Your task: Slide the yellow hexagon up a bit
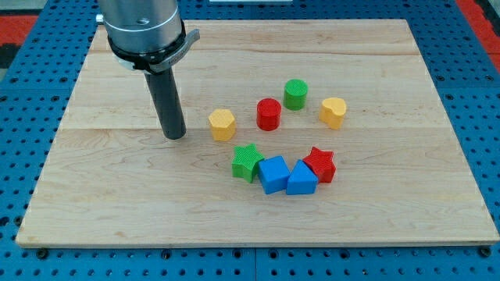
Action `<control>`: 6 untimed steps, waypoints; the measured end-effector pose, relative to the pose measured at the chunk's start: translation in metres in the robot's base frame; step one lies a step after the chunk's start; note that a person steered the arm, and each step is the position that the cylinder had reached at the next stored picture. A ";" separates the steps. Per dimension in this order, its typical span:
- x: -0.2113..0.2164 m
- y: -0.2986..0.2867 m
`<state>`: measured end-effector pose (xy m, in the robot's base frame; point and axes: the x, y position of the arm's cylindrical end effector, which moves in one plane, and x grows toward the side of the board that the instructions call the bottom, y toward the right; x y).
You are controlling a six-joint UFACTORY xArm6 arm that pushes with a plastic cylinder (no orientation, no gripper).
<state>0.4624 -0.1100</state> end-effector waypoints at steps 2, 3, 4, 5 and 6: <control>0.012 0.059; -0.023 0.026; -0.043 0.003; -0.015 0.010; -0.014 0.071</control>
